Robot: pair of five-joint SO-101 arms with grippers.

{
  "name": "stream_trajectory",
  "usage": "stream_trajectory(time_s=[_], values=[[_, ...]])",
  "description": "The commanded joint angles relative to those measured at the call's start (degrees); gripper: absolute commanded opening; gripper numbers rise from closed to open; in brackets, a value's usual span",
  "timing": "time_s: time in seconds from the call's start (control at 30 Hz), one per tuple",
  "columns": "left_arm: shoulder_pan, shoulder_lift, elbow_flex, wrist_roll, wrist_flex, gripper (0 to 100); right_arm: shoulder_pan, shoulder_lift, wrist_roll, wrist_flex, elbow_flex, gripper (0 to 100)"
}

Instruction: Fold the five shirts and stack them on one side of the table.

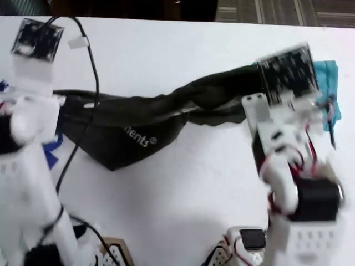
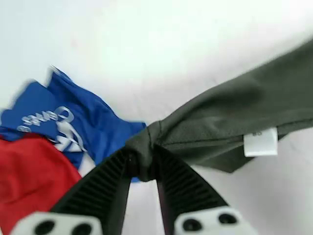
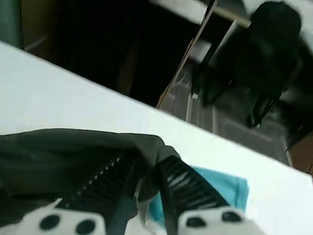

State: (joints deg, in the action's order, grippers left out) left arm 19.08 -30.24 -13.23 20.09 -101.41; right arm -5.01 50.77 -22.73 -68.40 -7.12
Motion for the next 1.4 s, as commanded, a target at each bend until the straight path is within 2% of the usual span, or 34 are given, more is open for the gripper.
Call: stream_trajectory(time_s=[0.0,0.37,0.6,0.73,1.03,1.37], values=[[-0.1,-8.0,-1.6,-0.6,-0.9,2,0.6,6.4,0.5,0.0,2.8,1.8],[-0.1,-16.2,-2.2,-0.6,-0.7,2,0.7,8.5,0.4,-2.4,17.0,1.8],[-0.2,-18.6,-2.3,-0.6,2.9,2,0.7,4.7,0.4,-4.7,27.3,1.8],[-0.4,-18.7,-4.3,-0.7,3.5,2,0.7,4.1,0.4,-5.5,29.5,1.8],[-0.4,-18.3,-20.3,-3.1,4.1,2,0.7,4.2,0.4,-7.5,29.6,1.8],[-0.4,-18.8,-22.9,-3.0,3.9,2,0.7,4.4,0.4,-7.8,31.9,1.8]])
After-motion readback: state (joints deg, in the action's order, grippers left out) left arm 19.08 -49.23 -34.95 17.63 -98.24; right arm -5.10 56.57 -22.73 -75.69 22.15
